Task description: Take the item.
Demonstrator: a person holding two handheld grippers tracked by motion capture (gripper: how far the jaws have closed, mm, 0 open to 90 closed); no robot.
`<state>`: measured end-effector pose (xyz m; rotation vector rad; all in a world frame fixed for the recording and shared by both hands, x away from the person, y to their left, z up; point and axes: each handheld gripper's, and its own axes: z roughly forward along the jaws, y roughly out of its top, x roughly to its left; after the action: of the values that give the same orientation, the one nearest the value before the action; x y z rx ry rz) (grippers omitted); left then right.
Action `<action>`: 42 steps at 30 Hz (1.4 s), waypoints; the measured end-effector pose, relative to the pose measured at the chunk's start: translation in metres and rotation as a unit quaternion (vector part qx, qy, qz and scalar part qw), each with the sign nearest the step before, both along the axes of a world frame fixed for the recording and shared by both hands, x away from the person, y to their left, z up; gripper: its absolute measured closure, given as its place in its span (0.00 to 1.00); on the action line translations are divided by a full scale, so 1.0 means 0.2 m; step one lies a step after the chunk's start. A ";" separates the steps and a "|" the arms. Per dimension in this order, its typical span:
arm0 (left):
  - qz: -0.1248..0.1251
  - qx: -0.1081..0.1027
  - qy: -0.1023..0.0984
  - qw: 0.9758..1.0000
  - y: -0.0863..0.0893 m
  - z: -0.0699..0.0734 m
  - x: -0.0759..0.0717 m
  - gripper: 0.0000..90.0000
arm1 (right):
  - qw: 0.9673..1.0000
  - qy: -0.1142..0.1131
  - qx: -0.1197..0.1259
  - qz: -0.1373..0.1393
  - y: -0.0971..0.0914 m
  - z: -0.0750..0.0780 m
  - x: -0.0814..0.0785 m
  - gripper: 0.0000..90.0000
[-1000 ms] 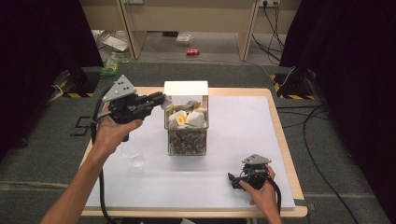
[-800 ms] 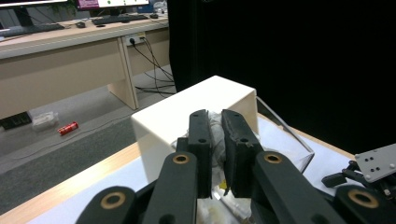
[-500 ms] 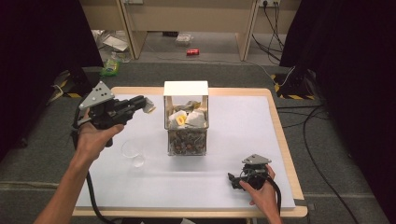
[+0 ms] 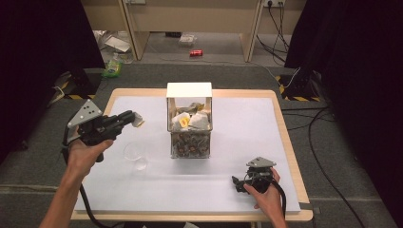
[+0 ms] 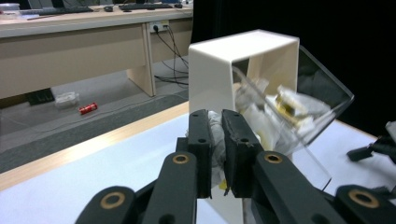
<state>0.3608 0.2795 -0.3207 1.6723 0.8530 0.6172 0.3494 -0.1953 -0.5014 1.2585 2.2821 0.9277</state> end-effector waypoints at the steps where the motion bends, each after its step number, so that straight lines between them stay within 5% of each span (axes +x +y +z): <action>1: 0.001 -0.001 0.001 1.000 0.00 -0.02 -0.01 0.91 | 1.000 0.003 0.003 -0.004 0.00 0.00 0.00 0.00; 11: 0.019 -0.004 0.005 1.000 0.05 -0.18 -0.06 0.91 | 1.000 0.003 0.003 -0.004 0.00 0.00 0.00 0.00; 27: 0.021 -0.029 0.014 0.999 0.08 -0.34 -0.10 0.91 | 1.000 0.000 0.000 0.000 0.00 0.00 0.00 0.00; 42: 0.037 -0.002 0.033 0.999 0.09 -0.47 -0.09 0.90 | 1.000 0.002 0.002 -0.002 0.00 0.00 0.00 0.01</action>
<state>0.3419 0.2975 -0.4146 1.6711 0.9666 0.6125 0.3486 -0.1947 -0.5013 1.2678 2.2803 0.9286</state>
